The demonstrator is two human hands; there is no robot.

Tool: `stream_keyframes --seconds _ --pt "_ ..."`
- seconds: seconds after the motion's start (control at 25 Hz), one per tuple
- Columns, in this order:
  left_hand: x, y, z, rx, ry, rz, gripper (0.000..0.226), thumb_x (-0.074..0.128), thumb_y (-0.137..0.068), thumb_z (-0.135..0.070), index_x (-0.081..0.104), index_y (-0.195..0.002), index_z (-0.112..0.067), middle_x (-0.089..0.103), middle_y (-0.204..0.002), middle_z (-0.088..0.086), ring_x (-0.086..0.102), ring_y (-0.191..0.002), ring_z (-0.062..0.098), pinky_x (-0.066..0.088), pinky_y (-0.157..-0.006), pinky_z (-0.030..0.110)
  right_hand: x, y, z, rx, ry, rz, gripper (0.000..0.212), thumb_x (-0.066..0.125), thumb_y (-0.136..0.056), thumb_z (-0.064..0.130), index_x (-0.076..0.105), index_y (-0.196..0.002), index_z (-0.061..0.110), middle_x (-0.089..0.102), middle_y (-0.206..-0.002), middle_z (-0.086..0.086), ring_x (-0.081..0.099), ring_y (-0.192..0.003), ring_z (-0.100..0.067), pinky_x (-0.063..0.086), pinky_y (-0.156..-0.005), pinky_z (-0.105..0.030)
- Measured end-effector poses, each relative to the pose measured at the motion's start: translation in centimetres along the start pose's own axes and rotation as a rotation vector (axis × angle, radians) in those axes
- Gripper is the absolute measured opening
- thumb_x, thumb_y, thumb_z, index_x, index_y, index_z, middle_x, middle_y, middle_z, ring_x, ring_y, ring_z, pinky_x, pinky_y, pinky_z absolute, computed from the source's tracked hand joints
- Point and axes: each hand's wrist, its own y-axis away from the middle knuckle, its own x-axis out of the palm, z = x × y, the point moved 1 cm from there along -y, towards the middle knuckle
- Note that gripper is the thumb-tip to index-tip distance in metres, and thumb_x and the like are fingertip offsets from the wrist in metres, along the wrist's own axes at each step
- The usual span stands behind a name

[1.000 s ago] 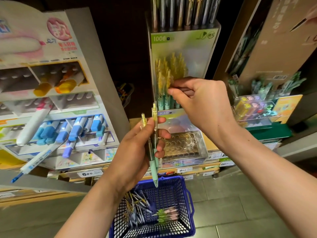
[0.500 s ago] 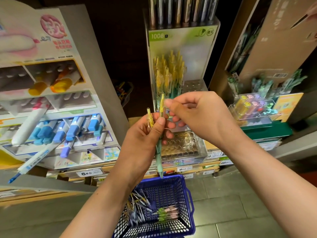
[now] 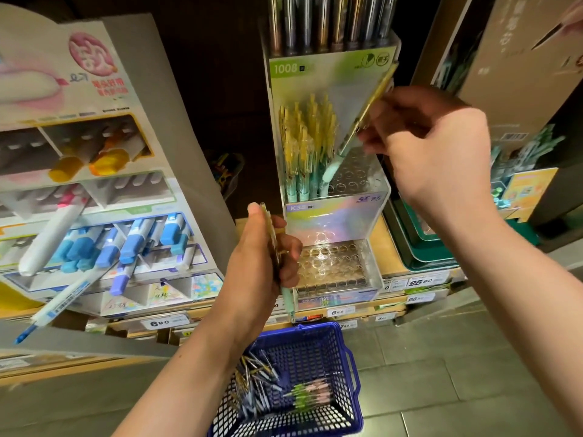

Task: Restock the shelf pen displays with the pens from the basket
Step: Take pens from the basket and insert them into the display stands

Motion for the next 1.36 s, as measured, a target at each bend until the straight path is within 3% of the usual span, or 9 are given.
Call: stream_keyframes --seconds 0.16,0.36,0.52,0.72,0.92,1.08,1.16,1.24,1.36 --pt "0.4 0.1 -0.3 0.010 0.220 0.105 0.032 0.030 -0.101 -0.026 0.056 -0.094 -0.010 0.050 -0.068 0.008 0.036 -0.057 0.018 0.034 -0.056 0.030 1.1 0.6 0.0 -0.131 0.149 0.083 0.009 0.065 -0.093 0.027 0.070 -0.096 0.034 0.074 -0.078 0.014 0.072 -0.071 0.000 0.060 -0.077 -0.029" --pt "0.2 0.1 -0.4 0.053 0.175 0.111 0.035 0.031 -0.106 -0.015 0.064 -0.106 -0.002 0.054 -0.077 0.004 0.044 -0.068 0.015 0.036 -0.067 0.030 2.3 1.7 -0.9 -0.319 0.434 0.171 0.014 0.066 -0.094 0.036 0.076 -0.096 0.027 0.075 -0.079 0.009 0.071 -0.076 -0.006 0.057 -0.078 -0.028" --pt "0.1 0.2 -0.5 0.088 0.124 0.097 0.034 0.035 -0.105 -0.001 0.067 -0.116 0.001 0.057 -0.083 0.003 0.049 -0.075 0.014 0.040 -0.073 0.028 2.5 1.9 -1.5 -0.281 0.436 0.167 0.018 0.067 -0.094 0.038 0.076 -0.096 0.023 0.076 -0.081 0.009 0.072 -0.078 -0.005 0.059 -0.078 -0.029" --pt "1.0 0.8 -0.9 0.204 0.013 0.115 0.025 0.057 -0.095 -0.008 0.069 -0.116 0.000 0.065 -0.086 0.006 0.058 -0.079 0.015 0.051 -0.079 0.026 2.3 2.2 -1.4 -0.143 0.472 0.199 0.017 0.065 -0.093 0.043 0.071 -0.087 0.028 0.068 -0.072 0.018 0.067 -0.073 0.001 0.050 -0.070 -0.007" --pt "1.5 0.4 -1.1 0.237 0.048 0.066 0.035 0.067 -0.085 -0.008 0.067 -0.117 0.005 0.072 -0.087 0.013 0.066 -0.080 0.021 0.058 -0.081 0.029 1.6 4.5 -1.7 0.062 0.122 0.339 0.007 0.069 -0.091 0.039 0.072 -0.090 0.034 0.073 -0.079 0.009 0.070 -0.073 -0.007 0.059 -0.073 -0.025" --pt "1.5 0.4 -0.7 0.233 0.007 0.061 0.031 0.069 -0.086 -0.013 0.068 -0.113 0.001 0.073 -0.087 0.013 0.068 -0.082 0.022 0.058 -0.080 0.032 1.9 4.9 -2.1 0.093 0.078 0.430 0.002 0.073 -0.090 0.033 0.075 -0.091 0.032 0.074 -0.081 0.004 0.070 -0.080 -0.017 0.060 -0.082 -0.039" --pt "1.4 0.3 -0.6 0.202 -0.011 0.051 0.030 0.068 -0.088 -0.023 0.068 -0.112 -0.005 0.073 -0.096 0.017 0.070 -0.087 0.022 0.057 -0.082 0.034 1.9 4.4 -1.8 0.133 -0.016 0.386 0.002 0.073 -0.091 0.026 0.073 -0.090 0.028 0.075 -0.080 0.005 0.072 -0.081 -0.016 0.060 -0.085 -0.040" --pt "1.3 0.3 -0.5 0.176 -0.053 0.046 0.027 0.066 -0.091 -0.032 0.068 -0.110 -0.013 0.073 -0.108 0.018 0.072 -0.093 0.020 0.056 -0.084 0.034 1.2 3.1 -1.3 0.203 -0.181 0.270 0.009 0.070 -0.093 0.014 0.070 -0.088 0.022 0.076 -0.076 0.001 0.074 -0.075 -0.015 0.063 -0.077 -0.034" --pt "1.0 0.5 -0.2 0.160 -0.089 0.067 0.026 0.063 -0.096 -0.033 0.065 -0.115 -0.015 0.075 -0.113 0.008 0.070 -0.095 0.020 0.054 -0.086 0.034 -0.7 0.3 -0.3 0.089 -0.214 0.095 0.018 0.064 -0.095 0.007 0.070 -0.087 0.022 0.077 -0.075 0.004 0.075 -0.073 -0.016 0.062 -0.071 -0.028"
